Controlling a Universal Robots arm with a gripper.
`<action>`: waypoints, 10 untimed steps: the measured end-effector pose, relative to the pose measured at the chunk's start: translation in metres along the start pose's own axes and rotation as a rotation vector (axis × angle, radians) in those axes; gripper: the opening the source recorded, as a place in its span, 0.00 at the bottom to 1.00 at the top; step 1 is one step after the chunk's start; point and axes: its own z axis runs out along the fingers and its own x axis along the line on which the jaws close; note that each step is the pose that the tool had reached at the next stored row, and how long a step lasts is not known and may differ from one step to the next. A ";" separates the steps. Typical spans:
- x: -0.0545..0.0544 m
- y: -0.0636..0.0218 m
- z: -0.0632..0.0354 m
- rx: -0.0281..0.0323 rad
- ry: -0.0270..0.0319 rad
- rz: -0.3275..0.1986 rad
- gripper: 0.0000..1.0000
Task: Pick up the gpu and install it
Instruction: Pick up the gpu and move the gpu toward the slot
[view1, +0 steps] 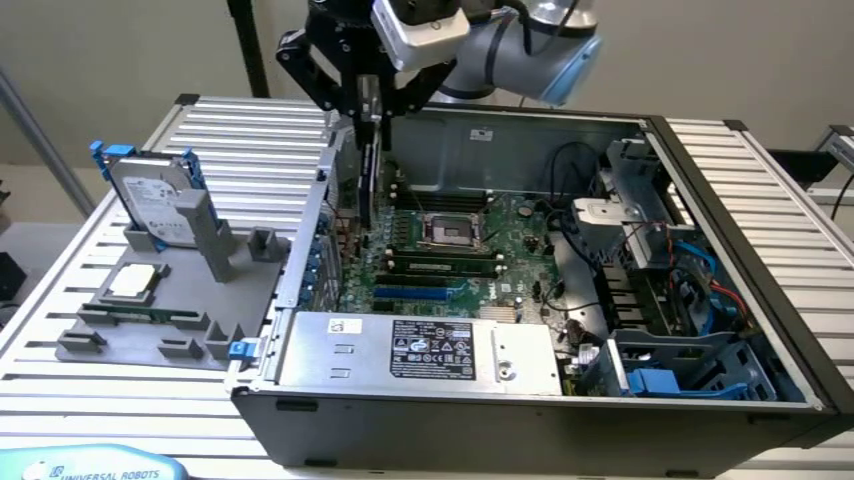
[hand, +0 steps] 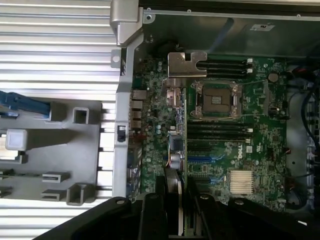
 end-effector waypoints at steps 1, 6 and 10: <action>-0.004 -0.0002 0.0017 0.0012 0.0000 0.000 0.27; -0.027 -0.0011 0.0101 0.0063 0.0000 0.000 0.27; -0.045 -0.0017 0.0166 0.0090 0.0000 0.000 0.27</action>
